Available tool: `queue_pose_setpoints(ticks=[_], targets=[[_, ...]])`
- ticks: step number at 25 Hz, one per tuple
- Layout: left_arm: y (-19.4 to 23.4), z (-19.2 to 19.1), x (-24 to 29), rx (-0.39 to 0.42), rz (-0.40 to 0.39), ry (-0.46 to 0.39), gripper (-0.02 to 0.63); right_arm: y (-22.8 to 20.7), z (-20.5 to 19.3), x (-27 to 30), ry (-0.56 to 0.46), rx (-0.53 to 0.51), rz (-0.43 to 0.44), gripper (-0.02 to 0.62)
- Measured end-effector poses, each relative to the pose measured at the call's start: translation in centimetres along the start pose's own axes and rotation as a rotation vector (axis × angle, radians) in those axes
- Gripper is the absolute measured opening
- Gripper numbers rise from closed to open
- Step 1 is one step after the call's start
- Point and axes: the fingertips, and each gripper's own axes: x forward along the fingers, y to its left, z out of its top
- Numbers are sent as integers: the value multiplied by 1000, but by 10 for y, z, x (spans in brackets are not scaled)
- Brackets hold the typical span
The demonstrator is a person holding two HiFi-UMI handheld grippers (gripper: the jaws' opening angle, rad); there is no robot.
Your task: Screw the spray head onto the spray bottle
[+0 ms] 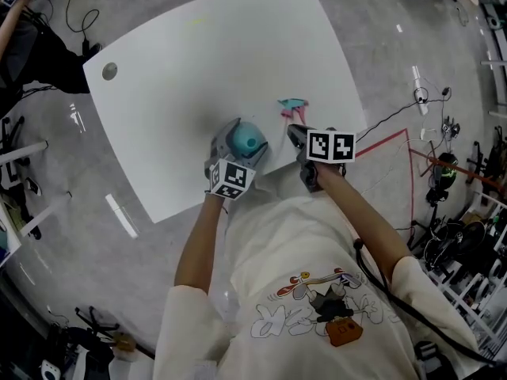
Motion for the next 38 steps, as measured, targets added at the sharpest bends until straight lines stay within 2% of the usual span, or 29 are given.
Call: queue_pose_setpoints(ticks=[3, 6, 10, 14, 17, 25, 30, 34, 36, 38], targets=[[1, -1, -7, -1, 5, -1, 410, -7, 2, 13, 67, 122, -16, 34], [1, -1, -6, -4, 4, -1, 410, -13, 5, 28, 124, 266, 0, 133], [0, 0, -2, -5, 5, -1, 408, -28, 12, 34, 135, 386, -46, 149], [2, -4, -5, -5, 5, -2, 409, -32, 13, 42, 121, 562, -65, 150], [2, -3, -3, -4, 5, -2, 408, -39, 19, 44, 123, 613, -103, 152], [1, 2, -2, -4, 13, -1, 408, -44, 13, 54, 218, 594, -210, 149], [7, -2, -4, -8, 15, -1, 408, -41, 13, 58, 204, 548, -240, 138], [12, -7, -9, -31, 50, -2, 408, -27, 12, 54, 138, 367, -172, 135], [13, -8, -9, -61, 54, 12, 410, -6, 25, 37, 31, 250, -82, 135], [18, -4, -11, -90, 52, 35, 409, 27, 47, 10, -102, 87, 23, 135]])
